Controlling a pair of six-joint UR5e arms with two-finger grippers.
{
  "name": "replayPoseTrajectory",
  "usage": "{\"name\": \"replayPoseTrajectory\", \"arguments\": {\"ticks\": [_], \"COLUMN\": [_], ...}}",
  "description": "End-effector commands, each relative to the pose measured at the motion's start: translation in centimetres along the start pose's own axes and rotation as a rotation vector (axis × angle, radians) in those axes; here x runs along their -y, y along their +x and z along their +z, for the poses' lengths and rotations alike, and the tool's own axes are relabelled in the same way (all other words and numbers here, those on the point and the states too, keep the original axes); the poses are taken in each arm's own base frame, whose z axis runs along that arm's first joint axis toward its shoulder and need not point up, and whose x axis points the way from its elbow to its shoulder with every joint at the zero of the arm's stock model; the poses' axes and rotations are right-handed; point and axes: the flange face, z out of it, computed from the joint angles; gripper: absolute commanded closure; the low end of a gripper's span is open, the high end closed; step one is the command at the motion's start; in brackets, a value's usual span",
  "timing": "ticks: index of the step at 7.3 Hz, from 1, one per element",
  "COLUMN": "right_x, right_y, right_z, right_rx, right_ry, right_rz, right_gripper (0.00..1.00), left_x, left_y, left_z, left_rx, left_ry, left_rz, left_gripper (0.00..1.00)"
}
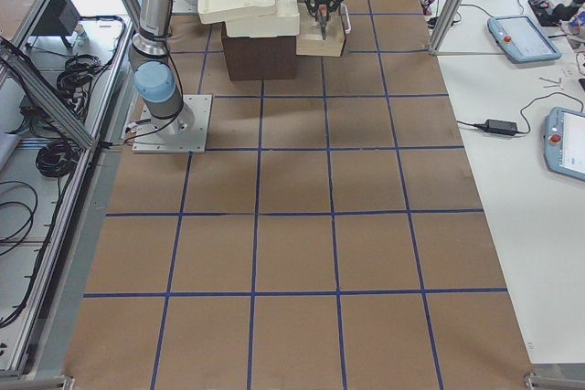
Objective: Put scissors in drawer and close it
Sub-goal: 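Lower the scissors into the open wooden drawer with the right gripper, then open the right gripper and raise it away from the drawer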
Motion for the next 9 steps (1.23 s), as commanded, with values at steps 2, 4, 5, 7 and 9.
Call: {"name": "replayPoseTrajectory", "arguments": {"ticks": [2, 4, 5, 7, 9], "right_x": [-4.4, -11.6, -13.9, -19.3, -22.6], "right_y": [2.3, 1.9, 1.1, 1.5, 0.5], "right_z": [-7.7, -13.1, -14.7, -15.5, -18.8], "right_rx": [-0.115, -0.104, -0.117, -0.055, -0.095], "right_ry": [0.037, 0.017, 0.006, -0.01, -0.015], "right_rz": [0.106, 0.314, 0.462, 0.875, 1.234], "right_gripper": [0.04, 0.0, 0.0, 0.0, 0.0], "left_x": [-0.1, 0.0, -0.1, -0.1, -0.1], "left_y": [0.0, 0.0, 0.0, 0.0, 0.0], "left_z": [-0.1, 0.0, -0.1, -0.1, -0.1], "left_rx": [0.001, 0.0, 0.001, 0.001, 0.001], "left_ry": [0.002, 0.0, 0.002, 0.002, 0.002], "left_rz": [0.001, 0.001, 0.001, 0.001, 0.001], "left_gripper": [0.0, 0.0, 0.0, 0.0, 0.0]}}
